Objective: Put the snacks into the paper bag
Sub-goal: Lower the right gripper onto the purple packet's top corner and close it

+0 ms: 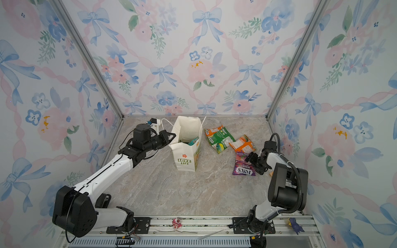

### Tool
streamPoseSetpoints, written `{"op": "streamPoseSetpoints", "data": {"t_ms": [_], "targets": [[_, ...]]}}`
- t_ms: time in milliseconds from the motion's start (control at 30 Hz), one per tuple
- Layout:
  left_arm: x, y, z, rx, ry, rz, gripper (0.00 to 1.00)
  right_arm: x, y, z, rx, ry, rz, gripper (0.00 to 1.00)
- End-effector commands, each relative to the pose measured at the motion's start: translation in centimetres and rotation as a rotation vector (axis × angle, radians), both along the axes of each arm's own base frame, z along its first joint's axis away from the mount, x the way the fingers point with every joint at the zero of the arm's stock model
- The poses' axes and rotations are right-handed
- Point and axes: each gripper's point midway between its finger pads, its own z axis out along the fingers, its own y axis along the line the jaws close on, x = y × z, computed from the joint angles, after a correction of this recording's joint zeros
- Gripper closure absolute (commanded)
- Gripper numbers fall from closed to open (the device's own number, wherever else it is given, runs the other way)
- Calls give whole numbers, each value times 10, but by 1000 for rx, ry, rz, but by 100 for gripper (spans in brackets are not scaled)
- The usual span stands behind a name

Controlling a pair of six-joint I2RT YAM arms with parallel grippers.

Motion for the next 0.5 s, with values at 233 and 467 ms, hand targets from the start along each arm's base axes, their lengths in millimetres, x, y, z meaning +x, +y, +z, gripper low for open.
{"op": "streamPoseSetpoints", "data": {"t_ms": [233, 467], "targets": [[-3, 0, 7, -21, -23, -4, 100, -6, 18, -14, 60, 45, 46, 34], [-2, 1, 7, -21, -25, -3, 100, 0, 23, -10, 77, 20, 67, 47]]}}
